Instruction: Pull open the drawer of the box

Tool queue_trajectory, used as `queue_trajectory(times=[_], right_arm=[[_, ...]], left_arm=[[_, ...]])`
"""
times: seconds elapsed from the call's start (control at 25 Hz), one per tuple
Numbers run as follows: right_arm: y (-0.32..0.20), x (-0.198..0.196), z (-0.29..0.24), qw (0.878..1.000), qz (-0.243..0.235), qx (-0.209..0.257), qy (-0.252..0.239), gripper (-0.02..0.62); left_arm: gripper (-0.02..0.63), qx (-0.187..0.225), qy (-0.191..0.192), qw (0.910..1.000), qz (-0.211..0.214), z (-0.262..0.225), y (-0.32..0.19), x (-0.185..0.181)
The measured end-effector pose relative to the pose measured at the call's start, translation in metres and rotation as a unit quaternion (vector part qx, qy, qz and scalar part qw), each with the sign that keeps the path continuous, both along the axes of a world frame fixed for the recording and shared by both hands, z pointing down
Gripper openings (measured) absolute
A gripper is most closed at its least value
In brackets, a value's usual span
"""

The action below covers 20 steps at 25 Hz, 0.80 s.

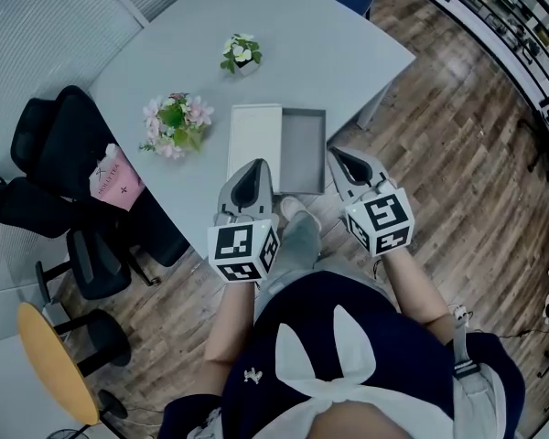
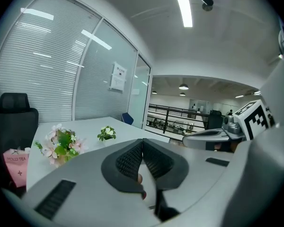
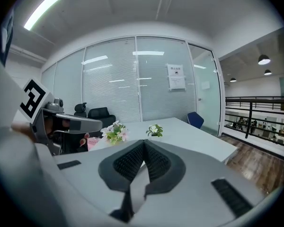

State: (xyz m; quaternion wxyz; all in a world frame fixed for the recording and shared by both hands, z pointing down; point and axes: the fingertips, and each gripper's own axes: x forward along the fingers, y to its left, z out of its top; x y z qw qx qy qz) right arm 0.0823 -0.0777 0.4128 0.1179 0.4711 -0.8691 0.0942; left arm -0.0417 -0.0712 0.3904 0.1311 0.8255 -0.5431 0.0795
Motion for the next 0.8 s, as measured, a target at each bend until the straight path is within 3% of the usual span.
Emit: queue_trajectory(times=[0.8], right_arm=[[0.029,-0.01,-0.022,1.0,-0.012,0.018,-0.007,0.002]], left_arm=[[0.023,0.021,-0.003,0.9995,0.025,-0.016,0.029,0.02]])
